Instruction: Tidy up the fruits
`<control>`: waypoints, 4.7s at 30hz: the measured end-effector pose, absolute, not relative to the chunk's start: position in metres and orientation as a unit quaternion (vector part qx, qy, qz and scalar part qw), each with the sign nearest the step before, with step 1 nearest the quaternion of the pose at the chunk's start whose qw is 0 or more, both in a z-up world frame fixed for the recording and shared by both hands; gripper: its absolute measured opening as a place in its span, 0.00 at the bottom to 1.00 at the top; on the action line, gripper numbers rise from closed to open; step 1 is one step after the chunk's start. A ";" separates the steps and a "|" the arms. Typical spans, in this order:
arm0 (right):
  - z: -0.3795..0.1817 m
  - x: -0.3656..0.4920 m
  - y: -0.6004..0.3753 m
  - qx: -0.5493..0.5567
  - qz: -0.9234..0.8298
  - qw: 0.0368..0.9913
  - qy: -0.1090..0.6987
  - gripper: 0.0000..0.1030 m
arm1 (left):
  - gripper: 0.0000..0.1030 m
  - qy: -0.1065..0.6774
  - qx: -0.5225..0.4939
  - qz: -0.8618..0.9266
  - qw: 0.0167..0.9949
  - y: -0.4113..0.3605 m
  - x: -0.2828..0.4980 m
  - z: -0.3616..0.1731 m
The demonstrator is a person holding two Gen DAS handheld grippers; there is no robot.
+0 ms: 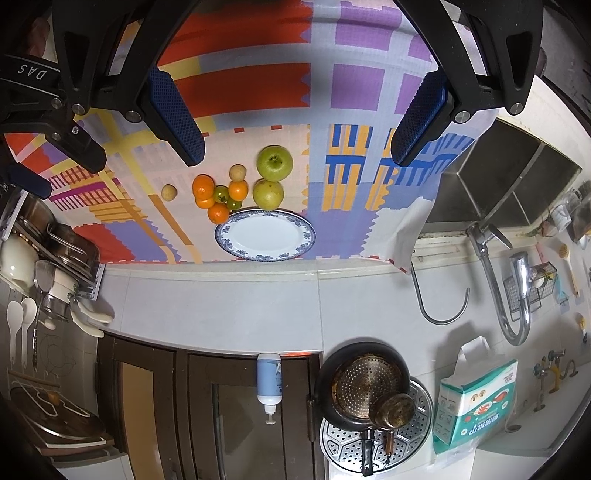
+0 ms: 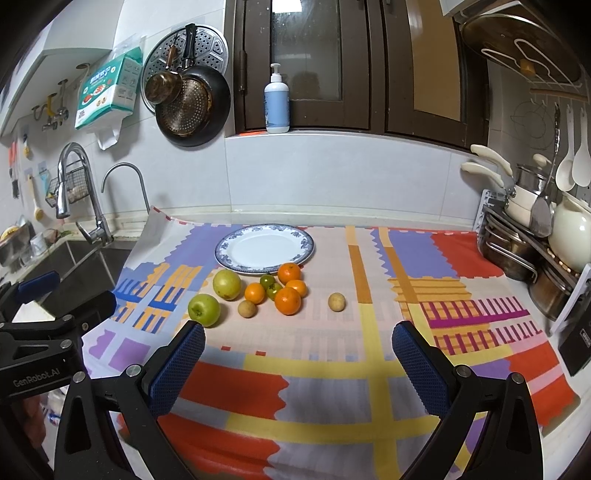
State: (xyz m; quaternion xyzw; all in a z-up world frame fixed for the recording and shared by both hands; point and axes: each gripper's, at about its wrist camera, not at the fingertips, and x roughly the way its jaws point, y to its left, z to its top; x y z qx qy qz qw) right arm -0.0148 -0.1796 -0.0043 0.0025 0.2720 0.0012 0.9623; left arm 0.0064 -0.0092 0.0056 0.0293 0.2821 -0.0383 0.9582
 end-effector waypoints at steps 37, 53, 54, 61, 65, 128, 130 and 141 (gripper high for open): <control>-0.075 0.098 -0.142 -0.025 0.061 0.929 0.364 0.77 | 0.78 0.347 0.071 -0.179 0.918 0.000 0.113 -0.069; -0.117 0.167 -0.125 -0.092 0.190 0.876 0.434 0.50 | 0.68 0.386 0.077 -0.211 0.895 -0.018 0.149 -0.104; -0.119 0.170 -0.125 -0.094 0.197 0.874 0.435 0.49 | 0.68 0.387 0.080 -0.207 0.895 -0.019 0.150 -0.104; -0.128 0.186 -0.125 -0.095 0.233 0.858 0.447 0.41 | 0.59 0.399 0.079 -0.191 0.893 -0.025 0.160 -0.113; -0.132 0.191 -0.126 -0.090 0.244 0.854 0.451 0.39 | 0.55 0.400 0.080 -0.183 0.895 -0.025 0.163 -0.115; -0.016 0.248 -0.174 -0.029 0.156 0.935 0.319 0.28 | 0.48 0.296 0.052 -0.154 0.941 -0.033 0.254 -0.007; -0.016 0.257 -0.175 -0.030 0.155 0.935 0.319 0.28 | 0.48 0.300 0.050 -0.153 0.940 -0.034 0.265 -0.008; -0.034 0.321 -0.175 -0.034 0.157 0.923 0.349 0.28 | 0.48 0.339 0.042 -0.150 0.928 -0.037 0.328 -0.030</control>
